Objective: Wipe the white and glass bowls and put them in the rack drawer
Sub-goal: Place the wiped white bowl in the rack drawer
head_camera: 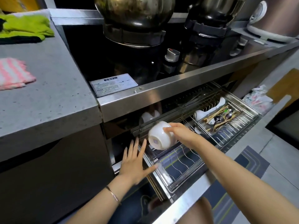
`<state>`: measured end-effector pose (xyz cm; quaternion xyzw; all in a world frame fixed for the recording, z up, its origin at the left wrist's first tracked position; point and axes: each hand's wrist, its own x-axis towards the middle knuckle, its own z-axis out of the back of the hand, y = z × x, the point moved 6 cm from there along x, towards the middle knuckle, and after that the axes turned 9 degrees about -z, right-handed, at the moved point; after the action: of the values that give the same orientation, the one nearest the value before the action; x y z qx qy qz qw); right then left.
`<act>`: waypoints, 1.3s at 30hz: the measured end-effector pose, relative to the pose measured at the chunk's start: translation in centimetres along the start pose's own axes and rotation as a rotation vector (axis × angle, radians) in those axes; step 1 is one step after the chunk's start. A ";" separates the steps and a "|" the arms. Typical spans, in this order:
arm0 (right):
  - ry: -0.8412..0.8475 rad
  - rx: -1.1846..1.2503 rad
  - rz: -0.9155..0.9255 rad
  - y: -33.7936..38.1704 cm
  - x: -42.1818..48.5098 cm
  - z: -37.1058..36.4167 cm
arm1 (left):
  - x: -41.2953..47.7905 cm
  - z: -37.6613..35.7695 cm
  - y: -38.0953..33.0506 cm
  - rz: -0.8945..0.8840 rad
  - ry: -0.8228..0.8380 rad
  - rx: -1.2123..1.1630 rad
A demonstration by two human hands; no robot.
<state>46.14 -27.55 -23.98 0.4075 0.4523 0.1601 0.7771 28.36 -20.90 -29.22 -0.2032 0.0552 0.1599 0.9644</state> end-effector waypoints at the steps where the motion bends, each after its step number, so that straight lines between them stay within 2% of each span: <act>1: 0.034 0.030 -0.051 -0.4 1.0 -0.2 | 0.2 -0.5 0.5 0.009 0.000 -0.003; 4: 0.131 0.089 -0.187 -1.7 3.2 -1.5 | 0.1 -1.4 1.0 0.015 -0.020 -0.025; 8: 0.196 0.136 -0.265 -2.5 4.4 -3.0 | 0.1 -1.8 1.2 0.026 -0.028 -0.040; 16: 0.184 0.084 -0.243 -4.1 5.7 -4.4 | 0.1 -2.2 1.2 0.018 -0.019 -0.054; 22: 0.242 0.078 -0.218 -4.5 5.3 -5.2 | 0.1 -2.1 1.0 0.024 -0.007 -0.089; 31: 0.079 -0.203 -0.034 -3.9 5.6 -3.9 | -0.1 -2.1 1.0 0.037 -0.007 -0.119; 39: -0.006 -0.488 -0.022 -2.9 4.6 -3.0 | -0.1 -1.4 0.6 0.059 0.081 -0.074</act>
<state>45.78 -25.04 -29.58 0.2030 0.4023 0.2550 0.8555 28.02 -20.93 -30.73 -0.2434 0.0943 0.1816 0.9481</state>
